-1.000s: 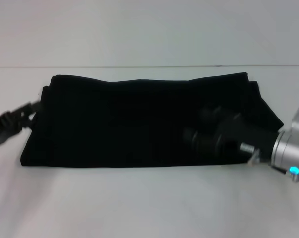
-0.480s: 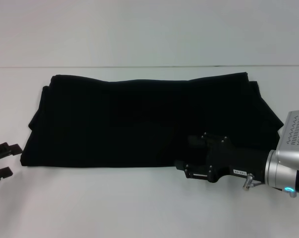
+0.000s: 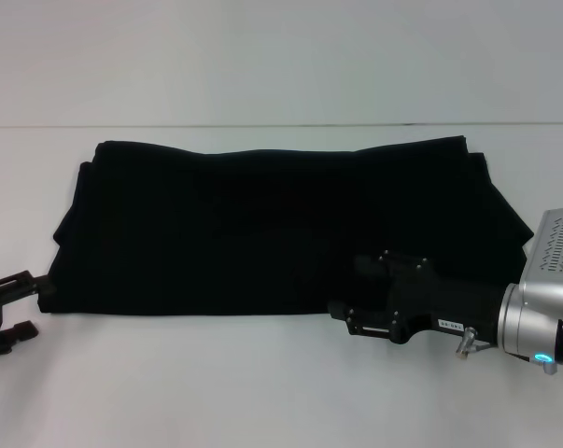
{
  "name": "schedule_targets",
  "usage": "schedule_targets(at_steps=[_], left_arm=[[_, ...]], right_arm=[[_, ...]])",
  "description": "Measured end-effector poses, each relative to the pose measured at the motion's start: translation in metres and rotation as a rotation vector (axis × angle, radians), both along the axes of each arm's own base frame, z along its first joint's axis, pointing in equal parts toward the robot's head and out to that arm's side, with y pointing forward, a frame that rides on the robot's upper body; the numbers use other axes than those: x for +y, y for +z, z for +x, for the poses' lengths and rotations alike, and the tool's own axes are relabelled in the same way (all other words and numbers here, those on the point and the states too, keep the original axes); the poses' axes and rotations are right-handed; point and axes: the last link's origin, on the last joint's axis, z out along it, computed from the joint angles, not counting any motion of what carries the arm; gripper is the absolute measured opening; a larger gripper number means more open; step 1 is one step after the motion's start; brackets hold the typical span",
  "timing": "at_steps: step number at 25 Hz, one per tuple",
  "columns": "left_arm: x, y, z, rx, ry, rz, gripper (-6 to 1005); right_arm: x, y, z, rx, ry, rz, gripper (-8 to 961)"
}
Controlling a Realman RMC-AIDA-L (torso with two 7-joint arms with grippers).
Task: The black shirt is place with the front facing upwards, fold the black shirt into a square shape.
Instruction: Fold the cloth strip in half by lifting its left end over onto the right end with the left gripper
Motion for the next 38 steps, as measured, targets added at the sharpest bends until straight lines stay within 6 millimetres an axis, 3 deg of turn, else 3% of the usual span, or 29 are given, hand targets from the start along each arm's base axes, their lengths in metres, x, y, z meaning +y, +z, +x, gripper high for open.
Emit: schedule_targets(at_steps=[11, 27, 38], left_arm=[[0.01, -0.005, 0.004, -0.001, 0.005, 0.001, 823], [0.042, -0.019, 0.025, 0.085, -0.062, -0.079, 816], [0.048, -0.018, 0.028, 0.148, -0.098, -0.037, 386]], right_arm=[[-0.001, -0.001, 0.0, -0.002, 0.001, -0.004, 832], [-0.002, -0.003, -0.001, 0.008, -0.002, -0.014, 833], [-0.003, -0.004, -0.001, 0.005, -0.001, -0.018, 833]])
